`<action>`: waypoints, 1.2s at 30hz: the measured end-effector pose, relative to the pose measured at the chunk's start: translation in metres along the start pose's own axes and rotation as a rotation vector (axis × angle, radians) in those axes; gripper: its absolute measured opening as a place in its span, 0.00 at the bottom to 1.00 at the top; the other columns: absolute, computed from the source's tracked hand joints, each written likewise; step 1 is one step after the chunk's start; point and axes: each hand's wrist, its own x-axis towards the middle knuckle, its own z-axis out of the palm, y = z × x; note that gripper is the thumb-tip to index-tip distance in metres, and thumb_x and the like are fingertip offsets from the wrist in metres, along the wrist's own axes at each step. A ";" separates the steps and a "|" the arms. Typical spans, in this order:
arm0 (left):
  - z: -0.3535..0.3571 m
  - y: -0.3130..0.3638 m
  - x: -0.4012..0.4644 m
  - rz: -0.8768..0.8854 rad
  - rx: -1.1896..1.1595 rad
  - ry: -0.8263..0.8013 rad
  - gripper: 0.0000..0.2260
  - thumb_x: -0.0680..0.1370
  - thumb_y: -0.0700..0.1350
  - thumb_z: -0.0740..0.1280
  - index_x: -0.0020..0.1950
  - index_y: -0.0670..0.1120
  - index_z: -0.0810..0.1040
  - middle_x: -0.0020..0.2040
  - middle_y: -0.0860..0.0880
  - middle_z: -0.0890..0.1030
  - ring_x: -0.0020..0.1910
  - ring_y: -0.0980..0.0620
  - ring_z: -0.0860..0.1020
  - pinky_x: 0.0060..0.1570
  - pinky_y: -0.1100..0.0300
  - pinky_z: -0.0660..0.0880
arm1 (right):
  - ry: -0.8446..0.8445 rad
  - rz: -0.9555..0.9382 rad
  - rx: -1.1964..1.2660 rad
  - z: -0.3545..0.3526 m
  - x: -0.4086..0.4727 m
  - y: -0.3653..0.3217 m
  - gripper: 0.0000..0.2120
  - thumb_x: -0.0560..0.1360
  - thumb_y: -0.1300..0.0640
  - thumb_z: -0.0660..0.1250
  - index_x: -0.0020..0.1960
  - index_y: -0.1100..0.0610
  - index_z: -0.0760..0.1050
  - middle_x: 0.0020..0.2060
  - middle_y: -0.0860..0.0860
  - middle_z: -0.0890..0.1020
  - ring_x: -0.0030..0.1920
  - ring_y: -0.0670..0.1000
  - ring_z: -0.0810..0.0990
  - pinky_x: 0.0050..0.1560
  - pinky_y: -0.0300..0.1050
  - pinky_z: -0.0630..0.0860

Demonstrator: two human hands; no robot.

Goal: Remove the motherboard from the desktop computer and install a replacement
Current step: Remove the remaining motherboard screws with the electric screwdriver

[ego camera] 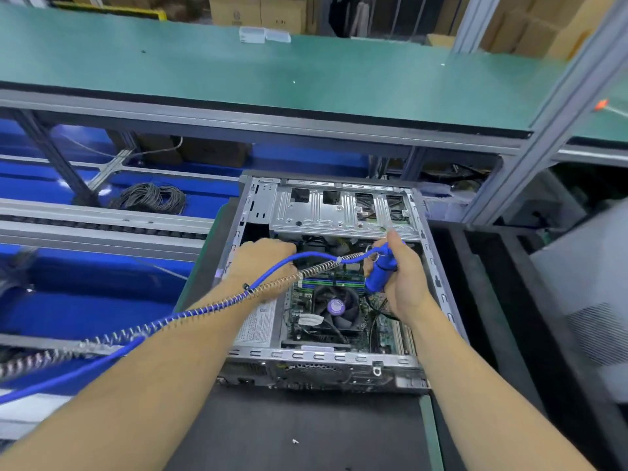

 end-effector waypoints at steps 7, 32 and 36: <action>0.035 0.063 -0.005 0.322 0.040 -0.325 0.44 0.66 0.69 0.73 0.74 0.46 0.66 0.70 0.48 0.72 0.69 0.45 0.70 0.65 0.45 0.71 | 0.017 0.007 0.028 0.000 0.008 0.007 0.26 0.60 0.27 0.73 0.32 0.51 0.76 0.28 0.55 0.76 0.30 0.54 0.73 0.39 0.47 0.70; 0.060 0.061 -0.001 0.176 -0.180 -0.328 0.29 0.61 0.56 0.80 0.56 0.51 0.72 0.53 0.53 0.80 0.53 0.47 0.79 0.49 0.48 0.80 | -0.081 0.010 -0.213 0.002 0.005 0.012 0.17 0.70 0.39 0.62 0.33 0.50 0.75 0.29 0.54 0.76 0.32 0.53 0.73 0.43 0.49 0.71; 0.061 0.062 -0.002 0.145 -0.228 -0.364 0.27 0.62 0.53 0.80 0.54 0.51 0.71 0.49 0.53 0.80 0.47 0.47 0.79 0.48 0.48 0.79 | -0.080 0.004 -0.224 0.000 0.007 0.014 0.14 0.70 0.42 0.61 0.32 0.51 0.73 0.30 0.55 0.76 0.32 0.54 0.73 0.43 0.51 0.72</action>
